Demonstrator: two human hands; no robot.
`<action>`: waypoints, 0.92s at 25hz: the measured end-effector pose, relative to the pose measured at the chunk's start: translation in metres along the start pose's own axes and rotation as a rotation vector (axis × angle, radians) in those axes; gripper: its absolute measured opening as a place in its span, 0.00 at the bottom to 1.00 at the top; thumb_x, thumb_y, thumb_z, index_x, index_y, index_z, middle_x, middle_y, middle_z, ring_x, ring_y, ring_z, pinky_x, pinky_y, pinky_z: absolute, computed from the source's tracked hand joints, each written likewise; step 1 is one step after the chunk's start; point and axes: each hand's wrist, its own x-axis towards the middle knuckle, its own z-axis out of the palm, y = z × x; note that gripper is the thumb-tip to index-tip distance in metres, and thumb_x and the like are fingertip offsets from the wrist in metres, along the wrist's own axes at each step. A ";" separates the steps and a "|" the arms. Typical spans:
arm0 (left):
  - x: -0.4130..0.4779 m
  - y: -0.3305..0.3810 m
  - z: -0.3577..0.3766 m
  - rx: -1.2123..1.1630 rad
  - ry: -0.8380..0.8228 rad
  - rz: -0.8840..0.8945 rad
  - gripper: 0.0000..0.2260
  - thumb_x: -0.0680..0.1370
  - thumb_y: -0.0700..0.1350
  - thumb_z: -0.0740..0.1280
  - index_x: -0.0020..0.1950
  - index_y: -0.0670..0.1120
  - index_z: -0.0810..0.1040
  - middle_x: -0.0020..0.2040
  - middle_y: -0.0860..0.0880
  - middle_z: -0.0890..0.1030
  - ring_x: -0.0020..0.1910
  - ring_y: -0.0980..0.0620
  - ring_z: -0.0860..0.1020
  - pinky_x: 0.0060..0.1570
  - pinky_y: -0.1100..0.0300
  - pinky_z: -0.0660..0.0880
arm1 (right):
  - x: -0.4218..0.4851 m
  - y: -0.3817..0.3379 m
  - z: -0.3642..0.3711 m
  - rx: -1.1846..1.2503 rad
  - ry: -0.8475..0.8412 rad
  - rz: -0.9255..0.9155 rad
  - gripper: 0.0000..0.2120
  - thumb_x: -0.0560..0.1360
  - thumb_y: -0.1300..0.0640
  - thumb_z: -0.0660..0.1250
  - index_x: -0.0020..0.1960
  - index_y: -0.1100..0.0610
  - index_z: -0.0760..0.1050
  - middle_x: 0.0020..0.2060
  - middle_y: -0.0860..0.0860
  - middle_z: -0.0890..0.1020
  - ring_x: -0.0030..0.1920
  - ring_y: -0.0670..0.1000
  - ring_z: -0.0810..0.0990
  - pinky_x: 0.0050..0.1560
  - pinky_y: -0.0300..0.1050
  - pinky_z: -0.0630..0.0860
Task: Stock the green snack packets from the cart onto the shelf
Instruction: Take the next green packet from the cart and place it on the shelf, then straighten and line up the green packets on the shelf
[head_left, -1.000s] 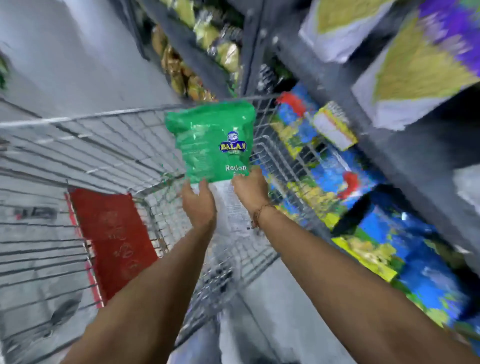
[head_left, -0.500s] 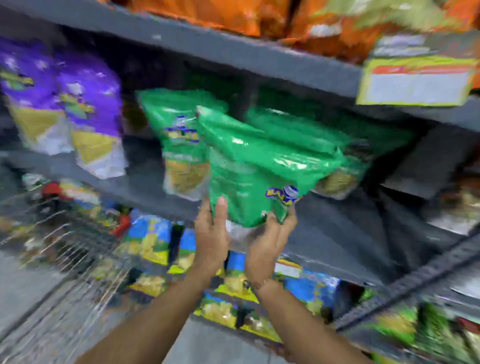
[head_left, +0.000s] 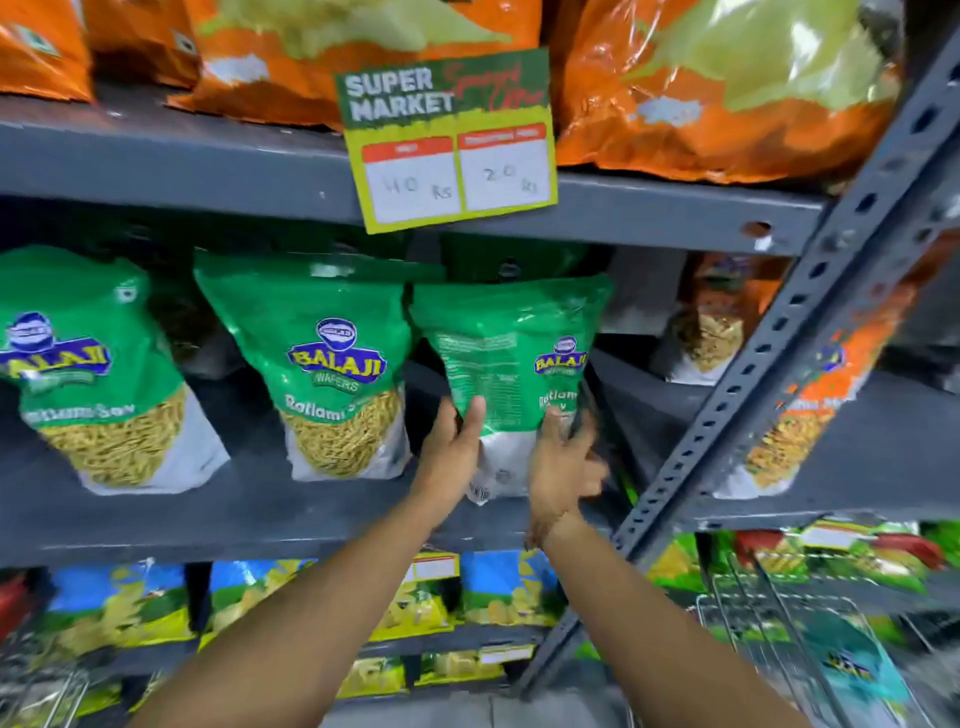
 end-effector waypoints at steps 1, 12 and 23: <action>-0.002 -0.002 0.003 -0.009 -0.013 0.026 0.26 0.80 0.56 0.53 0.73 0.45 0.57 0.74 0.46 0.63 0.73 0.46 0.61 0.68 0.55 0.60 | 0.005 -0.002 0.002 0.081 -0.058 0.065 0.28 0.77 0.43 0.57 0.73 0.54 0.58 0.67 0.66 0.66 0.66 0.63 0.68 0.67 0.54 0.65; 0.022 -0.007 -0.008 0.016 -0.025 0.089 0.31 0.73 0.58 0.66 0.71 0.49 0.59 0.66 0.51 0.69 0.67 0.50 0.67 0.63 0.53 0.66 | 0.001 0.020 -0.001 0.502 -0.147 -0.058 0.24 0.79 0.46 0.49 0.62 0.60 0.72 0.61 0.56 0.78 0.61 0.56 0.75 0.67 0.53 0.69; -0.032 -0.039 -0.078 0.072 0.365 0.226 0.22 0.72 0.64 0.54 0.30 0.48 0.68 0.28 0.48 0.73 0.38 0.41 0.76 0.40 0.52 0.70 | -0.092 0.043 0.039 0.324 -0.023 -0.255 0.12 0.79 0.51 0.54 0.43 0.56 0.71 0.40 0.58 0.76 0.45 0.51 0.75 0.46 0.47 0.67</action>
